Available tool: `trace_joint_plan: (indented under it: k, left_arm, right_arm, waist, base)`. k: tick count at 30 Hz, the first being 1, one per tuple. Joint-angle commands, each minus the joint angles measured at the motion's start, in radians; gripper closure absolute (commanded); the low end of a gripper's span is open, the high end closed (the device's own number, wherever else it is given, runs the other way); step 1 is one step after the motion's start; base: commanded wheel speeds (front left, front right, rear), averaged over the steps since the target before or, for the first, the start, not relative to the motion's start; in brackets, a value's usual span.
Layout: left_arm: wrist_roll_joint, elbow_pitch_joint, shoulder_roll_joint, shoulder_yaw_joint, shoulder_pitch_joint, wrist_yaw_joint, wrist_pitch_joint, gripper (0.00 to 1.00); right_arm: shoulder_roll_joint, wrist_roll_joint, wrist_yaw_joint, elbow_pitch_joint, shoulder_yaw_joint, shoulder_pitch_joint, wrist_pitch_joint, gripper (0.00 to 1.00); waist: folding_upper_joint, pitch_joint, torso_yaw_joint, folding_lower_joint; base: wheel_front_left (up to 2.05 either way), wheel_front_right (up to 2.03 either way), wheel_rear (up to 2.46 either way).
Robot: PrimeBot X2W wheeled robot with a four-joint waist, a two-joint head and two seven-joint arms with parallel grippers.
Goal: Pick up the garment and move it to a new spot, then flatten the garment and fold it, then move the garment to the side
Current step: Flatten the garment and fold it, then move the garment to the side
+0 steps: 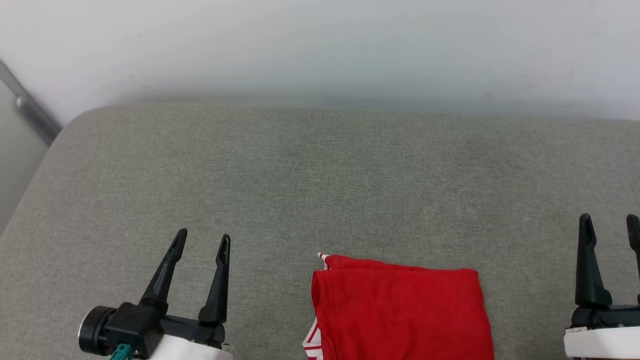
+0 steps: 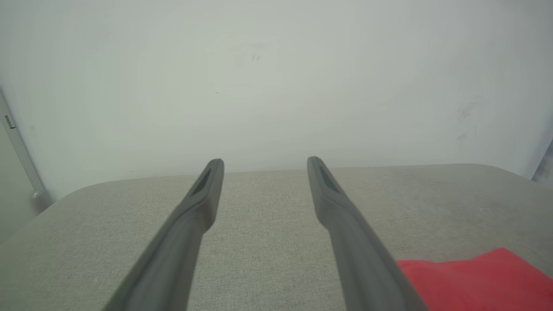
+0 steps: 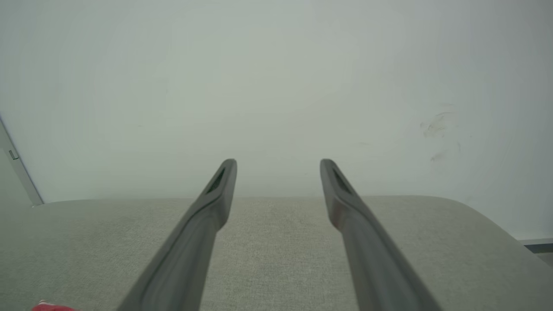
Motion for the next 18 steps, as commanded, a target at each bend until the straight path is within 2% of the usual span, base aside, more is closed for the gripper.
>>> trace_joint_plan:
  k: [1,10,14,18]
  left_arm:
    - [0.009,-0.003,-0.002,0.003,0.004,-0.001,-0.005,0.0]
    - [0.017,-0.001,-0.006,0.006,-0.002,-0.001,-0.004,0.0]
    - [0.02,-0.002,-0.005,0.005,-0.004,-0.001,-0.005,0.0]
    - [0.025,0.004,-0.01,0.008,-0.015,-0.001,-0.005,0.0]
  right_arm:
    - [0.002,-0.007,0.0,0.001,0.003,0.01,0.003,0.0]
    - [-0.004,0.019,0.0,-0.003,0.016,0.01,0.045,0.0]
    - [-0.033,0.051,0.0,-0.004,0.052,0.015,0.173,0.0]
    - [-0.081,0.094,0.0,-0.03,0.085,0.022,0.383,0.0]
  waist:
    - [0.0,0.0,0.002,0.0001]
    - [0.0,0.007,0.007,0.0001]
    - [0.0,0.017,0.013,0.0001]
    - [0.0,0.034,0.027,0.0001]
  base:
    - [0.0,0.0,0.0]
    - [0.0,0.0,0.0]
    - [0.0,0.0,0.0]
    - [0.0,0.0,0.0]
